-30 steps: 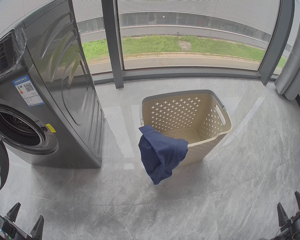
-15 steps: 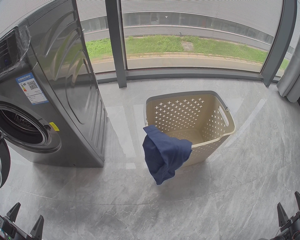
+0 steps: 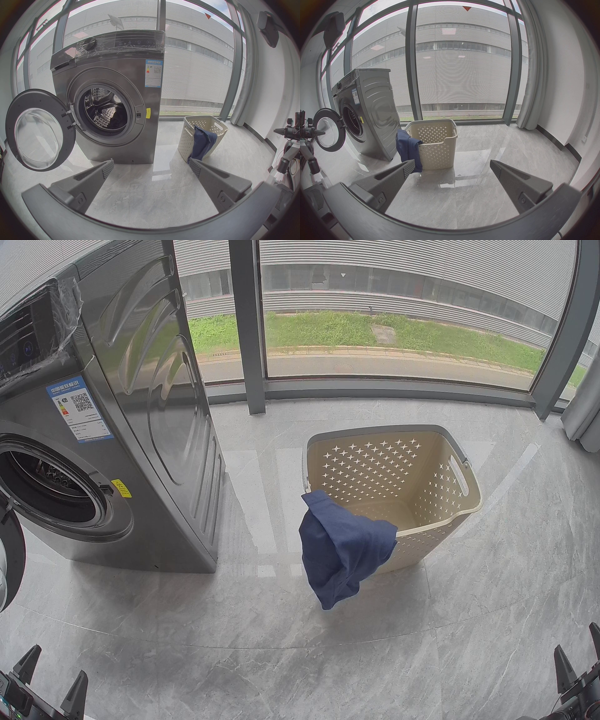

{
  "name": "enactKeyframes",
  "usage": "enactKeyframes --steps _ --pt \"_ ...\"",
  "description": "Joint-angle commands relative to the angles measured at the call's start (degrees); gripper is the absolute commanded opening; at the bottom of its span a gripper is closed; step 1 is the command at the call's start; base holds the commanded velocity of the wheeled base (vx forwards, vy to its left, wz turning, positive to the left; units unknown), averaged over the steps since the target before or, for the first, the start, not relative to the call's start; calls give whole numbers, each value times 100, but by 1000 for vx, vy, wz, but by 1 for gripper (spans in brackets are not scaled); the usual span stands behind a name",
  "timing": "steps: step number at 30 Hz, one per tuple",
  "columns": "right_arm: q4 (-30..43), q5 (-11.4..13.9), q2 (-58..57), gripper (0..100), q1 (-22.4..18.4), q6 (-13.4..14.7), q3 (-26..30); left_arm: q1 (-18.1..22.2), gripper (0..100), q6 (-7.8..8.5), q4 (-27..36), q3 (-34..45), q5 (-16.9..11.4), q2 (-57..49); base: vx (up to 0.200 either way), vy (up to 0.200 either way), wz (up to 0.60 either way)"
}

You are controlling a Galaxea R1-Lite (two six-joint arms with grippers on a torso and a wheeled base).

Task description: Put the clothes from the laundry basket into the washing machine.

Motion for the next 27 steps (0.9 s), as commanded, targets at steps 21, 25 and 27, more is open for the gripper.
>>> enactKeyframes --steps 21,25,27 --pt "-17 1487 3142 100 31 343 -1586 -5 100 36 -1 101 -11 8 0 -57 0" --pt "-605 1584 4117 100 145 343 -1648 -5 100 27 -1 101 -29 8 0 0 0" --pt "-1766 1381 5444 100 1024 466 -1595 -5 100 27 -1 101 -29 8 0 0 0"
